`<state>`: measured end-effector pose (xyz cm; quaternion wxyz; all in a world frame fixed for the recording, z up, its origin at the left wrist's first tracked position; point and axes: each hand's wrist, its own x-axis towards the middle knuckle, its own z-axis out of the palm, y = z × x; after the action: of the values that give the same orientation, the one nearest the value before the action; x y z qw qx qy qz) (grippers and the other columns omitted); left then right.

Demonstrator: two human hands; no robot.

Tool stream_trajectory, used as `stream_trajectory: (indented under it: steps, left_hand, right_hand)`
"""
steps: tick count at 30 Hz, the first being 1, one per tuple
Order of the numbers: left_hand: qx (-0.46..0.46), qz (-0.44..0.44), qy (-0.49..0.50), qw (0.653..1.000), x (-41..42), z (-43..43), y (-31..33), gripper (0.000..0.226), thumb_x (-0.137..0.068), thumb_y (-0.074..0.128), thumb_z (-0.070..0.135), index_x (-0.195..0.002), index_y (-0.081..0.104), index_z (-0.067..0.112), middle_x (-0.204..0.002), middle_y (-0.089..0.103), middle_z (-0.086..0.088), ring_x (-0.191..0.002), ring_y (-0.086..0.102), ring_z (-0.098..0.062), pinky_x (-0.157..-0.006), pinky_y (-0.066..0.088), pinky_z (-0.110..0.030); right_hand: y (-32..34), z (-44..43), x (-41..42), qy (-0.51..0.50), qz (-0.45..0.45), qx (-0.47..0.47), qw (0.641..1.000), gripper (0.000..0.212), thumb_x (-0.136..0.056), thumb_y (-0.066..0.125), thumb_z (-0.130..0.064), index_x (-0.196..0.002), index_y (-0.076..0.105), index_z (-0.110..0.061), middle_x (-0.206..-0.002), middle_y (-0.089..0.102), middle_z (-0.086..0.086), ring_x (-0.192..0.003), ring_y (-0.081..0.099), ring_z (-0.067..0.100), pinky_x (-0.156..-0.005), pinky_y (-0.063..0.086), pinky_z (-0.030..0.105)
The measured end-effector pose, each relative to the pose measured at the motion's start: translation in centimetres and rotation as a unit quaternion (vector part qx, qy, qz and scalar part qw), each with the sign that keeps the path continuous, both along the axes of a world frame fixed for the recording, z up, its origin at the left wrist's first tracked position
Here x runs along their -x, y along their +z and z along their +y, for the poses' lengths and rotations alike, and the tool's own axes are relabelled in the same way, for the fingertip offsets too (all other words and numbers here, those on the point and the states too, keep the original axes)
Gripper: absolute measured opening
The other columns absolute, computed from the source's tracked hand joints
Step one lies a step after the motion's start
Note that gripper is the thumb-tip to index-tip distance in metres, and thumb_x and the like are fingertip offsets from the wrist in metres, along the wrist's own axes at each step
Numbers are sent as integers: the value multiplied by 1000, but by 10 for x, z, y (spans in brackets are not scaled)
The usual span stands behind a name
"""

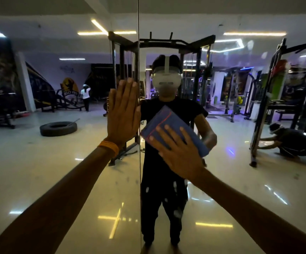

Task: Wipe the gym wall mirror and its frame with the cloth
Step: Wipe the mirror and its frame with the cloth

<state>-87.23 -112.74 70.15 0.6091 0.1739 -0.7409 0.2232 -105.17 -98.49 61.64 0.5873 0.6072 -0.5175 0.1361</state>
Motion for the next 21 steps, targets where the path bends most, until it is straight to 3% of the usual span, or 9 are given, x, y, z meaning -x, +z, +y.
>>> stream_trajectory:
  steps: [2, 4, 7, 10, 11, 15, 18, 21]
  left_hand:
    - [0, -7, -2, 1000, -4, -2, -12, 64, -105, 38, 24, -161, 21, 0, -169, 19, -22, -158, 6, -29, -129, 6, -55]
    - [2, -14, -1, 1000, -9, -6, -20, 63, -106, 34, 27, -161, 20, 0, -169, 19, -21, -159, 6, -29, -129, 8, -55]
    - [-5, -15, -19, 1000, -10, -8, -27, 62, -106, 33, 27, -160, 23, -1, -169, 20, -22, -158, 8, -30, -129, 9, -56]
    - [-3, -19, -24, 1000, -10, -10, -27, 61, -106, 31, 26, -161, 22, -1, -171, 14, -16, -159, 6, -30, -129, 7, -55]
    - [6, -22, -14, 1000, -10, -11, -28, 61, -107, 31, 27, -161, 21, 1, -171, 11, -13, -159, 5, -29, -129, 7, -54]
    - [31, -25, 5, 999, -11, -15, -28, 62, -107, 28, 29, -162, 18, 4, -171, 7, -9, -159, 6, -29, -129, 6, -52]
    - [24, -16, -9, 1000, -11, -14, -27, 62, -107, 27, 30, -163, 16, 6, -171, 9, -9, -159, 6, -29, -129, 7, -54]
    - [5, 1, -30, 1000, -7, -10, -27, 62, -107, 28, 31, -162, 17, 5, -171, 12, -11, -159, 5, -27, -128, 8, -56]
  right_hand:
    - [-17, 2, 4, -11, 57, -48, 997, 58, -104, 49, -41, -159, 37, -27, -166, 33, 6, -154, 25, 27, -126, 8, 51]
    - [15, 3, 17, -1, 61, -31, 998, 53, -107, 42, -39, -159, 39, -26, -166, 34, 7, -155, 27, 27, -127, 8, 51]
    - [89, 8, 32, 5, -59, 82, 995, 53, -110, 38, -37, -161, 35, -22, -168, 28, 11, -157, 19, 30, -127, 2, 51]
    - [89, 0, 9, -1, -181, 156, 971, 53, -110, 35, -38, -161, 35, -21, -169, 25, 11, -157, 19, 32, -127, 6, 56]
    - [64, -6, -3, -1, -170, 136, 976, 53, -110, 33, -39, -160, 36, -22, -169, 25, 10, -157, 19, 32, -127, 6, 56]
    - [-27, -5, -11, -4, 24, -46, 999, 52, -107, 42, -40, -158, 41, -27, -167, 29, 5, -155, 24, 27, -127, 9, 52]
    - [15, 12, 23, 1, 5, 3, 1000, 52, -109, 39, -38, -160, 36, -29, -168, 25, 4, -156, 22, 26, -128, 7, 50]
    - [79, 31, 62, -34, -95, 127, 987, 58, -106, 51, -38, -160, 36, -23, -168, 28, 11, -156, 24, 31, -127, 10, 56]
